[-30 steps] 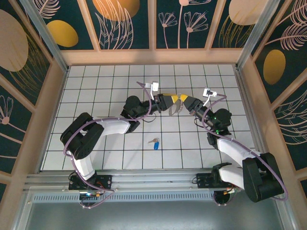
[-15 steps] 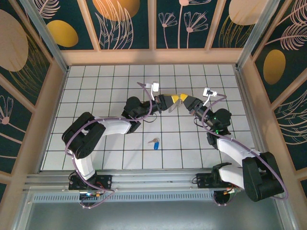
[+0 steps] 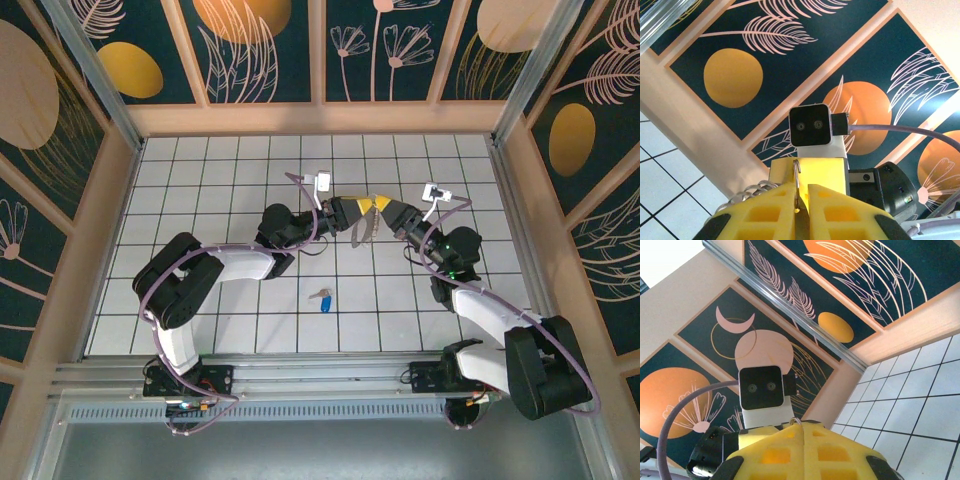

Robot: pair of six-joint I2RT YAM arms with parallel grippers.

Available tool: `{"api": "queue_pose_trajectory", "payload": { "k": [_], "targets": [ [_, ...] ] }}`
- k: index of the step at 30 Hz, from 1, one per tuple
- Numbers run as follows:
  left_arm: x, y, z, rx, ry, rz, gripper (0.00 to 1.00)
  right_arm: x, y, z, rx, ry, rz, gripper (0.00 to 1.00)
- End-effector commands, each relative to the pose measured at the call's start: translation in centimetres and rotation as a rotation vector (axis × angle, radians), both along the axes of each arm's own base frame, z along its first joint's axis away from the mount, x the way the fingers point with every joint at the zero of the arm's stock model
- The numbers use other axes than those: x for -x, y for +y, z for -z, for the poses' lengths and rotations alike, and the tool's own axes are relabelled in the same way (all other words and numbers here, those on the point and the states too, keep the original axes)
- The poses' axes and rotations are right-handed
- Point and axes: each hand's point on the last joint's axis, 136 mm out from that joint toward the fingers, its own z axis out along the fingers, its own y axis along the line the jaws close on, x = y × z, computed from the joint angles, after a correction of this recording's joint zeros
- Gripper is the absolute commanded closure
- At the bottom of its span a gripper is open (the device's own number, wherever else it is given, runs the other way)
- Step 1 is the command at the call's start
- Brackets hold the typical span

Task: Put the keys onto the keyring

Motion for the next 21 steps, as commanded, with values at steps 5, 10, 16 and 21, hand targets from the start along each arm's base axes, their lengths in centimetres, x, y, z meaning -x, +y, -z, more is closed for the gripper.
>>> {"api": "queue_pose_trajectory", "payload": {
  "k": [5,10,16,21],
  "targets": [
    [1.0,-0.2,-2.1,0.066,-0.072,0.027,1.00,0.4,0.3,-2.0,-0.008,-0.078,-0.011,1.00],
    [1.0,-0.1,-2.2,0.073,-0.079,0.028,1.00,0.5,0.4,-2.0,-0.006,-0.079,-0.015,1.00],
    [0.5,0.9,-2.3,0.087,-0.091,-0.049,1.00,0.4,-0.1,-1.9,0.020,-0.066,0.010,0.63],
    [-1.1,3.2,-1.5,0.049,-0.096,-0.176,1.00,1.1,-1.8,-0.8,0.071,-0.028,0.074,0.47]
  ]
}}
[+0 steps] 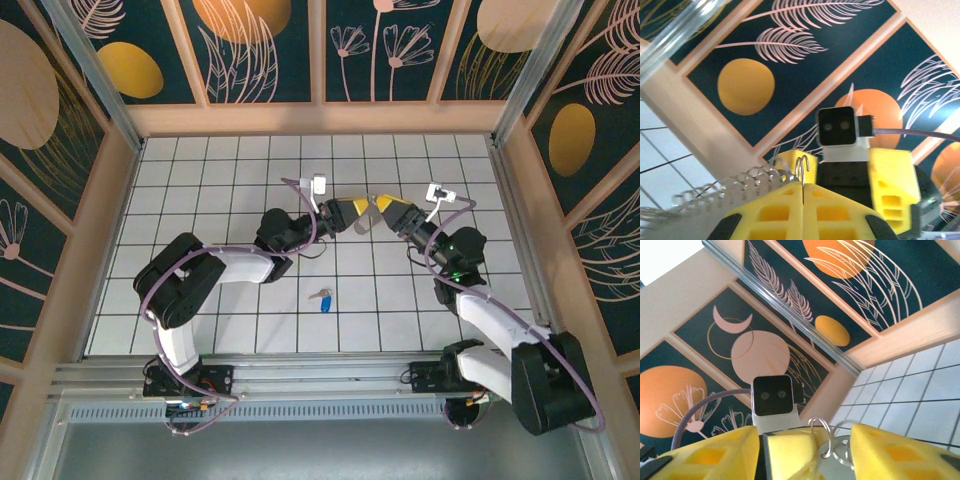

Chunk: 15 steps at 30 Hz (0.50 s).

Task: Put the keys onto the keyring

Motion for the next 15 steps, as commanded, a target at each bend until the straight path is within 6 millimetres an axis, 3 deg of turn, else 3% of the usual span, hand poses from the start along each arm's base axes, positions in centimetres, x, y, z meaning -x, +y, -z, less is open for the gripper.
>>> {"api": "queue_pose_trajectory", "payload": {
  "k": [1,5,9,15],
  "targets": [
    [-0.6,2.8,-2.8,0.049,-0.101,-0.114,1.00,0.6,-1.2,0.6,0.042,0.015,0.047,0.46],
    [-1.4,5.0,-2.2,0.015,-0.105,-0.174,1.00,1.3,-1.7,3.5,0.088,0.106,0.067,0.46],
    [-1.2,6.2,-3.4,-0.033,-0.158,-0.209,1.00,2.4,-1.4,7.6,0.143,0.210,0.041,0.45],
    [-1.0,7.4,-4.7,-0.119,-0.224,-0.247,1.00,4.7,1.1,13.8,0.301,0.326,-0.046,0.45]
  ]
}}
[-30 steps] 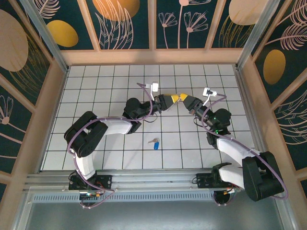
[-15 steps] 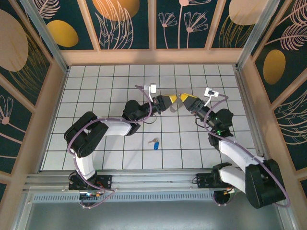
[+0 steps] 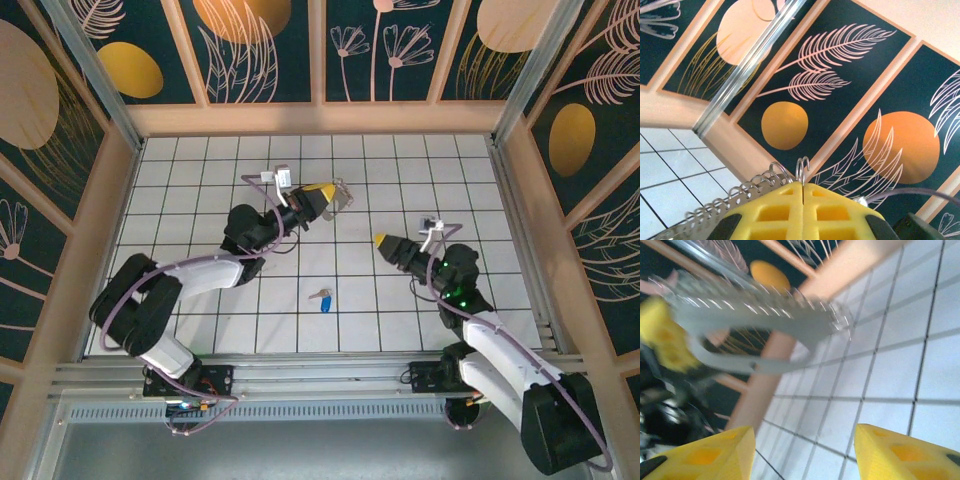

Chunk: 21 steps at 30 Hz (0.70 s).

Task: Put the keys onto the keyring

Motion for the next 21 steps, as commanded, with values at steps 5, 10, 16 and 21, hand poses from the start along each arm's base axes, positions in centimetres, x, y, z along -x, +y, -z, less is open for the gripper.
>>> {"api": "queue_pose_trajectory", "payload": {
  "k": [5,10,16,21],
  "targets": [
    [0.7,1.3,-1.6,-0.093,-0.092,-0.046,1.00,2.3,2.5,6.8,0.197,0.098,-0.097,0.46],
    [1.1,1.7,-1.6,-0.114,-0.099,-0.047,1.00,3.0,4.7,9.8,0.299,0.133,-0.156,0.49],
    [1.4,2.3,-1.7,-0.135,-0.105,-0.062,1.00,3.3,7.3,12.8,0.444,0.136,-0.211,0.52],
    [1.6,3.0,-1.8,-0.148,-0.114,-0.082,1.00,3.3,9.0,14.3,0.543,0.119,-0.242,0.53]
  ]
}}
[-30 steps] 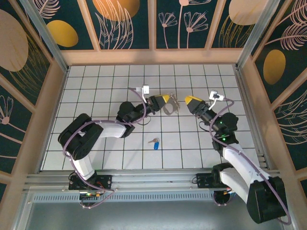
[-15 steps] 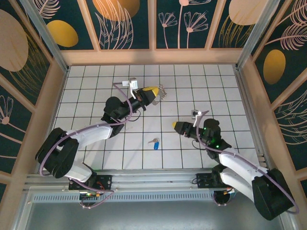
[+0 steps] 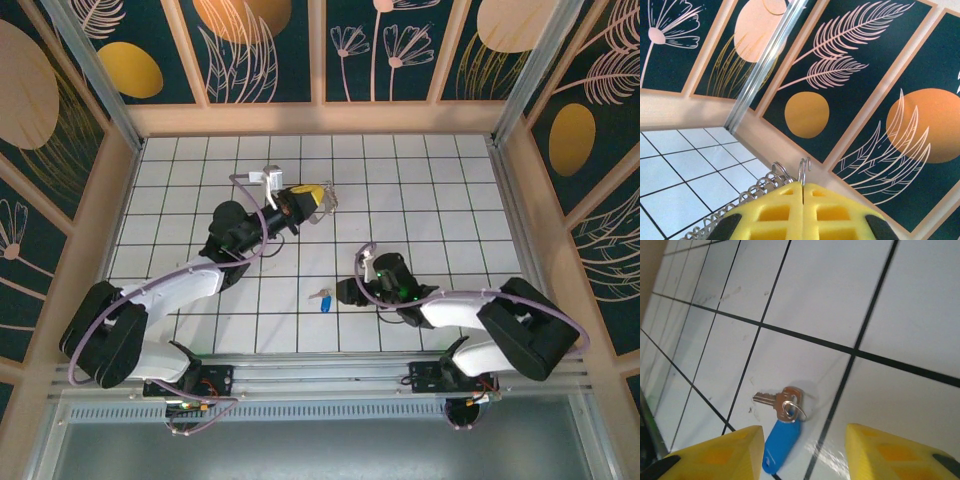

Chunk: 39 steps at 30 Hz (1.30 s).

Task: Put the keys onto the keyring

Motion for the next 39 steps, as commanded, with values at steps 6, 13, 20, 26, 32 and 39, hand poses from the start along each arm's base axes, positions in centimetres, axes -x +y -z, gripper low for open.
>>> {"api": "queue_pose_trajectory", "payload": {
  "k": [6,13,20,26,32,39],
  "targets": [
    [0.6,1.3,-1.4,-0.006,-0.070,-0.028,1.00,-0.9,2.3,1.1,0.117,-0.090,-0.055,0.54],
    [0.7,1.7,-1.4,-0.009,-0.075,-0.035,1.00,-0.2,3.4,2.3,0.141,-0.081,-0.098,0.59],
    [0.6,1.7,-1.5,-0.009,-0.076,-0.036,1.00,-0.1,3.5,2.5,0.139,-0.074,-0.105,0.70],
    [0.5,1.5,-1.4,-0.008,-0.074,-0.032,1.00,0.2,3.2,2.5,0.135,-0.071,-0.107,0.79],
    [0.4,1.4,-1.3,-0.005,-0.070,-0.029,1.00,0.3,3.0,2.4,0.132,-0.073,-0.103,0.89],
    [0.4,1.3,-1.2,0.000,-0.065,-0.019,1.00,0.3,2.5,1.9,0.129,-0.086,-0.090,0.93]
  ]
}}
